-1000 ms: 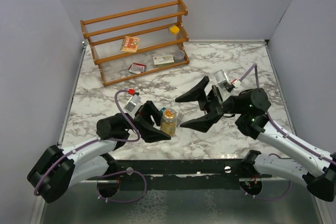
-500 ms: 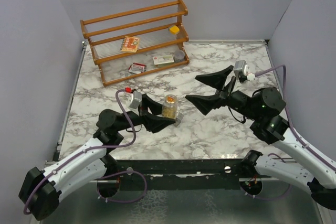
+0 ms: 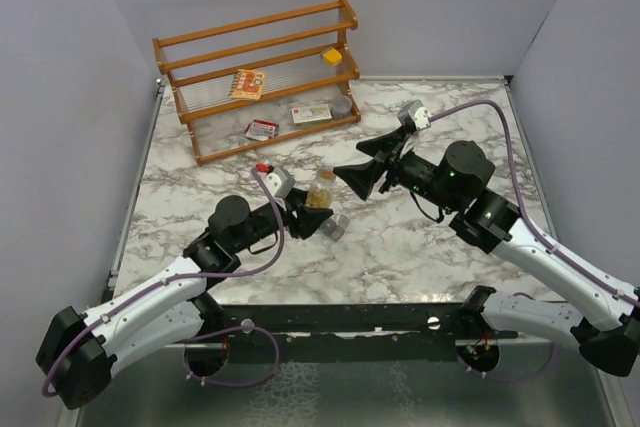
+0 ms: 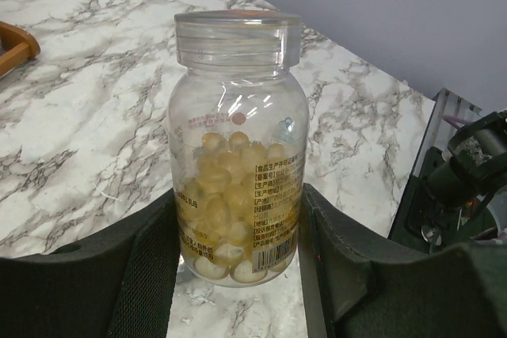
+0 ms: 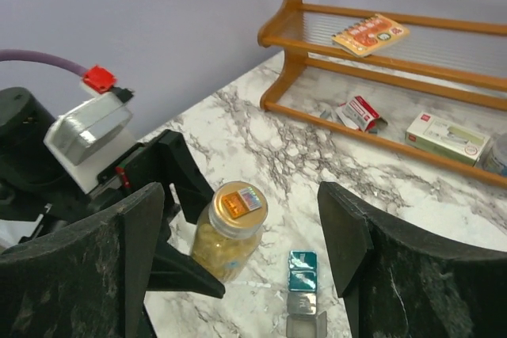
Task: Sort the pills into containers
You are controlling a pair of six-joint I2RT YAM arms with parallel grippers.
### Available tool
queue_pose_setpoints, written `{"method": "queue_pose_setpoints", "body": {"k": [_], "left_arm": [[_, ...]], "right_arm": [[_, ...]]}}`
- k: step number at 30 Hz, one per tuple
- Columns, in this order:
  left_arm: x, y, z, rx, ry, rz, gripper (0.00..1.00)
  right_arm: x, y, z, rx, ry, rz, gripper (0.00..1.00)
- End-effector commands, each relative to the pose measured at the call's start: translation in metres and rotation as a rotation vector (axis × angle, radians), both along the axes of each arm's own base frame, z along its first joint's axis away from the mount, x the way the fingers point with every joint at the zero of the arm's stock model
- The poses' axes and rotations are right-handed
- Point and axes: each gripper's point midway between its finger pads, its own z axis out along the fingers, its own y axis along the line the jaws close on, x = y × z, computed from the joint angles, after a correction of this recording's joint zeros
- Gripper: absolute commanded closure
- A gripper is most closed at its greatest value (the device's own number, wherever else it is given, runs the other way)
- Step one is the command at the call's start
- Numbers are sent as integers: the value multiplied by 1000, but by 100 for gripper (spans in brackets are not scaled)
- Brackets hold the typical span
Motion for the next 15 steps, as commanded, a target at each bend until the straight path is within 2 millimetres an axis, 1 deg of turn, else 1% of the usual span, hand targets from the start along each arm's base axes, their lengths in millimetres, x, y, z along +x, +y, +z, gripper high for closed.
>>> {"method": "queue_pose_setpoints", "body": {"k": [1, 7, 12, 15], "left_arm": [[1, -6, 28, -3, -99, 12, 100], [-12, -19, 22, 33, -119, -40, 100], [-14, -23, 20, 54, -140, -21, 100], [-14, -24, 24, 55, -156, -6, 100]], "right_arm": [[6, 7, -6, -30, 18, -21, 22], [-1, 16, -28, -20, 73, 13, 22], [-9, 19, -36, 12, 109, 45, 22], [-9, 20, -46, 16, 128, 41, 22]]}}
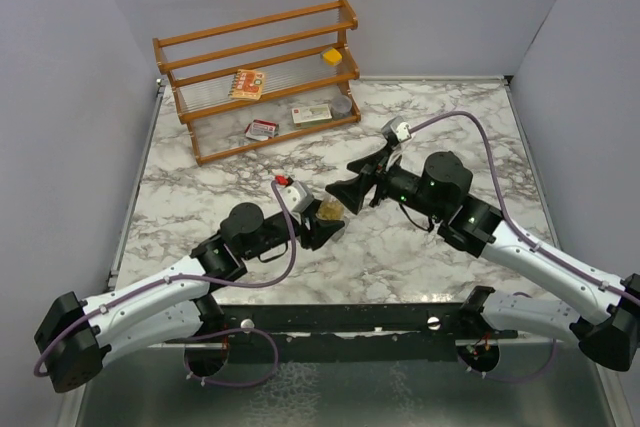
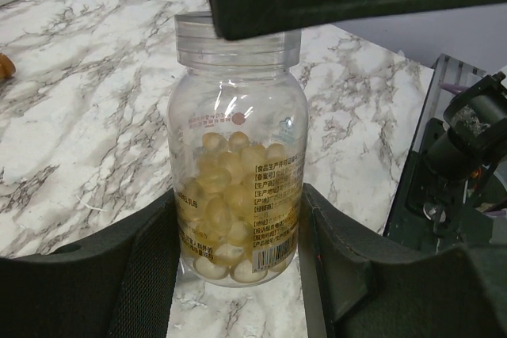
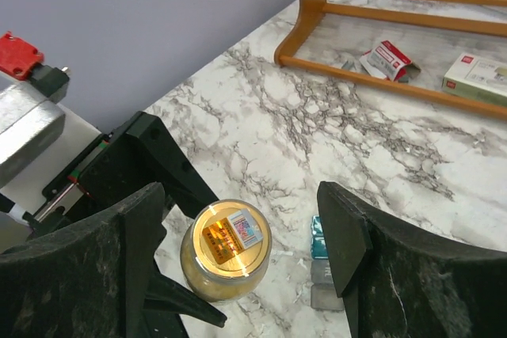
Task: Sort the pills into containers
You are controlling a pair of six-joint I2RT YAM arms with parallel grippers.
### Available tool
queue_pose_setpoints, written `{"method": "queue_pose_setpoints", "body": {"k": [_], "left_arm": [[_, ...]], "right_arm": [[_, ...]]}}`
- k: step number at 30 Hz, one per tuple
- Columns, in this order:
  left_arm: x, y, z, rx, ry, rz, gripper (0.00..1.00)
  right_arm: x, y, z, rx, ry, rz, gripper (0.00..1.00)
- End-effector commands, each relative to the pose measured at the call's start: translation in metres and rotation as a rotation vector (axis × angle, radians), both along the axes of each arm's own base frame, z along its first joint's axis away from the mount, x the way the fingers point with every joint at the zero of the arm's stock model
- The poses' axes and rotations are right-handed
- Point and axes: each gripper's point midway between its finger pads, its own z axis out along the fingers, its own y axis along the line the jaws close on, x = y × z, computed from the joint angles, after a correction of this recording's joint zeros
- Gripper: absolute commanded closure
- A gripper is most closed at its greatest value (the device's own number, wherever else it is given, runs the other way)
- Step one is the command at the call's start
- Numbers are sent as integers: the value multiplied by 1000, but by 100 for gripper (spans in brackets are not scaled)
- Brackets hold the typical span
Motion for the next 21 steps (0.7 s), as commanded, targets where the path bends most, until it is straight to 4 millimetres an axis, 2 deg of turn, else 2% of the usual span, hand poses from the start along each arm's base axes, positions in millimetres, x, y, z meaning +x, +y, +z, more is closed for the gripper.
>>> {"method": "queue_pose_setpoints", "body": {"k": [1, 10, 15, 21], "left_arm": [[8, 1, 26, -28, -82, 61, 100], [13, 8, 28, -42, -96, 125, 100], [15, 8, 30, -51, -102, 138, 100], [15, 5, 31, -56, -105, 129, 100]], "right_arm": [[-6, 2, 3, 65, 6, 7, 22], [-7, -4, 3, 106, -1, -20, 24], [-6, 0, 1, 106, 4, -8, 30], [-5, 3, -2, 105, 7, -2, 30]]}}
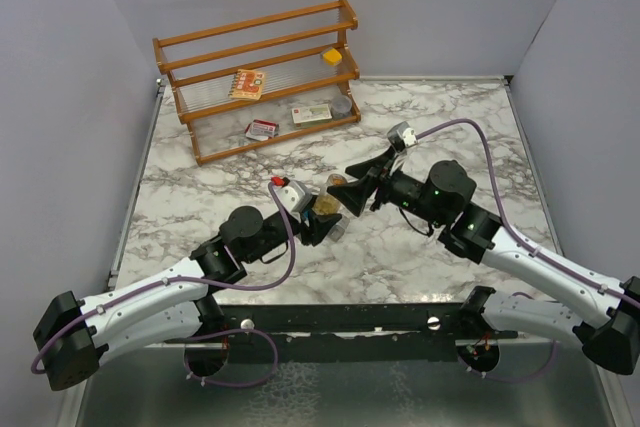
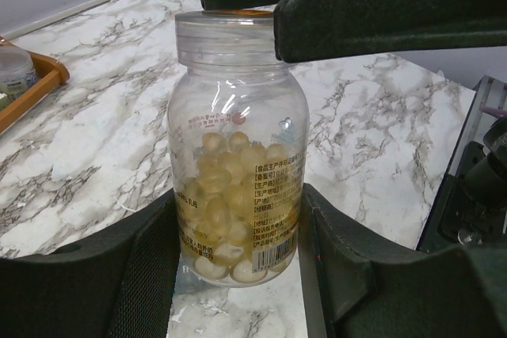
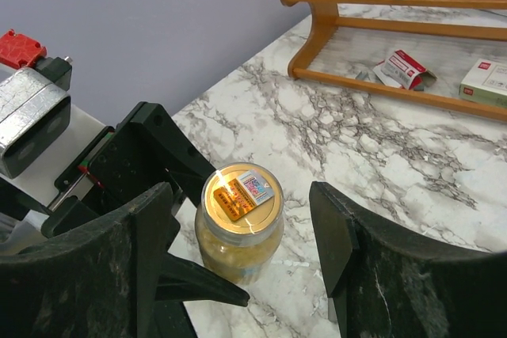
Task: Sort the pills into containers
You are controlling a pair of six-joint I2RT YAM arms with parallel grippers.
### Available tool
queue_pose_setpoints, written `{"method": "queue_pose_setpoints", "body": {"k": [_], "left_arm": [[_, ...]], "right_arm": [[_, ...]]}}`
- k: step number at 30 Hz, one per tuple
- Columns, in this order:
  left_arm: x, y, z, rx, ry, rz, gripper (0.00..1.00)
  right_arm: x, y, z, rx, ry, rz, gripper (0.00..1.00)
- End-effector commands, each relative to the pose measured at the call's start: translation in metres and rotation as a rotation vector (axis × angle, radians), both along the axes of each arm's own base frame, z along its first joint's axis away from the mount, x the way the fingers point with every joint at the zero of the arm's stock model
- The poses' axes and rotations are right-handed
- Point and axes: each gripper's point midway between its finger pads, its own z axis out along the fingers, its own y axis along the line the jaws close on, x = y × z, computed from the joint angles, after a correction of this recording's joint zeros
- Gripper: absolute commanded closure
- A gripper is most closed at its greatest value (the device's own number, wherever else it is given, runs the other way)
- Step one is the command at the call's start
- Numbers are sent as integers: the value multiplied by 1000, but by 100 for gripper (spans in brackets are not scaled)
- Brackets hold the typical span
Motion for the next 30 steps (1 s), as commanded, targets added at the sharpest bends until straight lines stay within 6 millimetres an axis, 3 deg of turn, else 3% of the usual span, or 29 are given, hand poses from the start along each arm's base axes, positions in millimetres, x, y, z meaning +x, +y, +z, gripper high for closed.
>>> {"method": "queue_pose_setpoints", "body": {"k": [1, 12, 30], "left_arm": [[3, -2, 26, -64, -57, 12, 100], [0, 0, 31, -88, -70, 7, 100], [-9, -5, 28, -97, -56, -47, 100]], "right_arm": [[2, 3, 5, 29, -9, -8, 30], [3, 7, 3, 43, -2, -2, 30], [-4, 6, 9, 33, -27, 32, 65]]}}
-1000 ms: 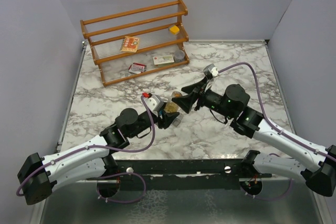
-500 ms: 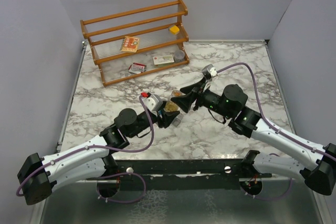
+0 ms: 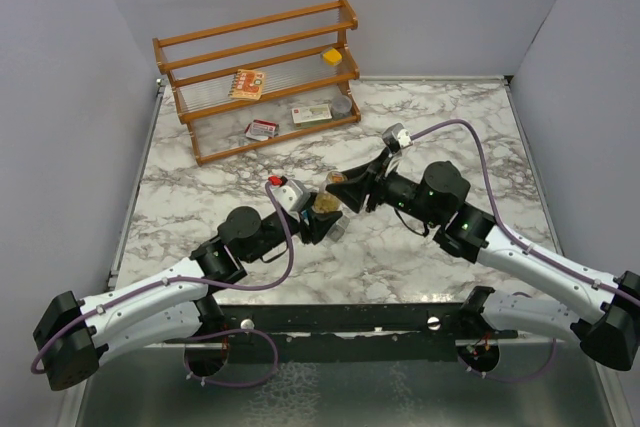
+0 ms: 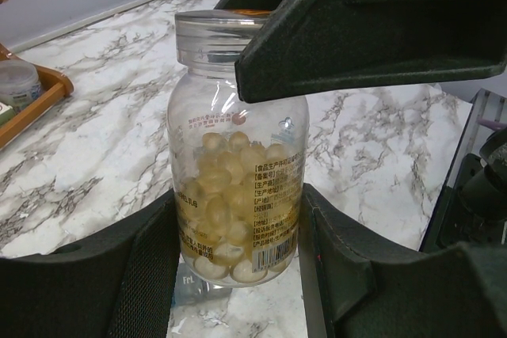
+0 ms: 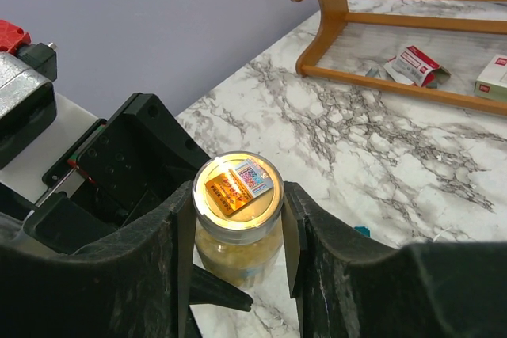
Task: Sort the pills into containers
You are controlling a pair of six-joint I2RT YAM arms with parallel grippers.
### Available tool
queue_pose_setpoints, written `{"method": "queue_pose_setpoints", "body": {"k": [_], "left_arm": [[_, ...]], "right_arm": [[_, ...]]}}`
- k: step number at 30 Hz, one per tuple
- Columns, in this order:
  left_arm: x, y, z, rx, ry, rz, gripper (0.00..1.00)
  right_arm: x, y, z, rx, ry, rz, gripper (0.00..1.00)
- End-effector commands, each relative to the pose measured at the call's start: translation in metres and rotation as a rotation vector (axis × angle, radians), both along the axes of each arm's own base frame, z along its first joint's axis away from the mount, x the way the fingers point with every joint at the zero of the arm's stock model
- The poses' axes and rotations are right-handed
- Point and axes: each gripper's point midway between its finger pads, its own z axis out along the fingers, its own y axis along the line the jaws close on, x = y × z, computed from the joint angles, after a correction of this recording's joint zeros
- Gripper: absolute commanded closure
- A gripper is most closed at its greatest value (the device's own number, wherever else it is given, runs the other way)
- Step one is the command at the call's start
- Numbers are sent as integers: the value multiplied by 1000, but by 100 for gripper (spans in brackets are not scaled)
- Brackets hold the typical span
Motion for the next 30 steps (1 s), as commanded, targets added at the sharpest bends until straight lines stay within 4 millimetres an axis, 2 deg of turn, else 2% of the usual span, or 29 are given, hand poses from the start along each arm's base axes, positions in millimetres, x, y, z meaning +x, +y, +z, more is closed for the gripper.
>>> {"method": "queue_pose_setpoints", "body": {"k": [1, 12, 19, 24, 26, 30], "left_arm": [[-13, -4, 20, -71, -37, -63, 100], [-56, -14, 49, -171, -80, -294, 100], [-104, -21, 70, -245, -118, -565, 100], [-147, -13, 86, -297, -152, -789, 100], [-158, -8, 90, -313, -160, -842, 100], [-168, 1, 92, -332, -171, -869, 100]], "right_arm": [[-10, 0, 16, 26, -41, 43, 66], [-46, 4, 36, 118, -42, 211, 69], [-68, 10, 38, 143, -59, 344, 68], [-81, 10, 40, 132, -92, 412, 68], [-85, 9, 41, 127, -103, 431, 68], [-88, 6, 44, 115, -118, 441, 68]]}}
